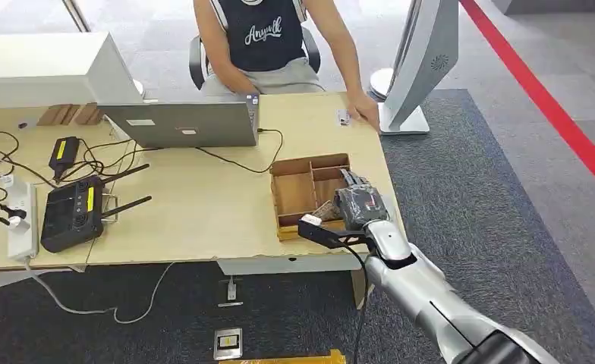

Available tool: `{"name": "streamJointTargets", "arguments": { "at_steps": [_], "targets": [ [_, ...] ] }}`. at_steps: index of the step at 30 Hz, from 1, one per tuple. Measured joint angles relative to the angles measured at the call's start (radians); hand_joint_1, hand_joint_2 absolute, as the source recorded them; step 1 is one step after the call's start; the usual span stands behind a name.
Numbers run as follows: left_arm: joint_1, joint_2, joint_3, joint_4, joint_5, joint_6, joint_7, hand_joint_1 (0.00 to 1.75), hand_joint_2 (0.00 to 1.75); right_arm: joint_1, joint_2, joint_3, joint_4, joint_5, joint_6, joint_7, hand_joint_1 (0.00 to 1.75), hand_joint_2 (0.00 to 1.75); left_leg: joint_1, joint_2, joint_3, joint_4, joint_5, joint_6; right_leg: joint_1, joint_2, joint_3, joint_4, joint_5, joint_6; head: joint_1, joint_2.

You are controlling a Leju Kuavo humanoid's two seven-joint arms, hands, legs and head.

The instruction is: Pass the card to the sensor for recognition and then transmit it.

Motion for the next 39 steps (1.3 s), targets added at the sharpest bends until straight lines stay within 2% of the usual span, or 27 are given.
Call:
{"name": "streamJointTargets", "arguments": {
  "at_steps": [20,24,29,30,31,39],
  "targets": [
    [0.000,0.000,0.000,0.000,-0.002,0.000,-0.013,0.00,1.75,-0.009,-0.008,-0.009,-0.002,0.009,-0.023,0.019,1.75,1.75,0.000,0.000,0.000,0.000,0.000,0.000,0.000,0.000,0.000,0.000,0.000,0.000,0.000,0.000],
    [0.000,0.000,0.000,0.000,-0.002,0.000,-0.020,0.00,1.75,-0.012,-0.016,-0.018,-0.014,0.021,-0.054,0.050,1.75,1.75,0.000,0.000,0.000,0.000,0.000,0.000,0.000,0.000,0.000,0.000,0.000,0.000,0.000,0.000],
    [0.001,0.000,-0.001,0.000,-0.001,0.000,-0.032,0.00,1.75,-0.046,-0.040,-0.041,-0.050,0.021,-0.052,0.069,1.75,1.75,0.000,0.000,0.000,0.000,0.000,0.000,0.000,0.000,0.000,0.000,0.000,0.000,0.000,0.000],
    [0.001,0.000,-0.001,0.000,-0.001,0.000,-0.033,0.00,1.75,-0.050,-0.044,-0.045,-0.055,0.021,-0.052,0.069,1.29,1.75,0.000,0.000,0.000,0.000,0.000,0.000,0.000,0.000,0.000,0.000,0.000,0.000,0.000,0.000],
    [0.001,0.000,-0.001,0.000,-0.001,0.000,-0.034,0.00,1.75,-0.053,-0.047,-0.048,-0.060,0.021,-0.051,0.069,0.00,1.75,0.000,0.000,0.000,0.000,0.000,0.000,0.000,0.000,0.000,0.000,0.000,0.000,0.000,0.000],
    [0.001,0.000,-0.002,0.000,-0.002,0.000,-0.024,0.00,1.75,-0.061,-0.051,-0.061,-0.086,0.027,-0.087,0.068,0.00,1.75,0.000,0.000,0.000,0.000,0.000,0.000,0.000,0.000,0.000,0.000,0.000,0.000,0.000,0.000]
  ]
}}
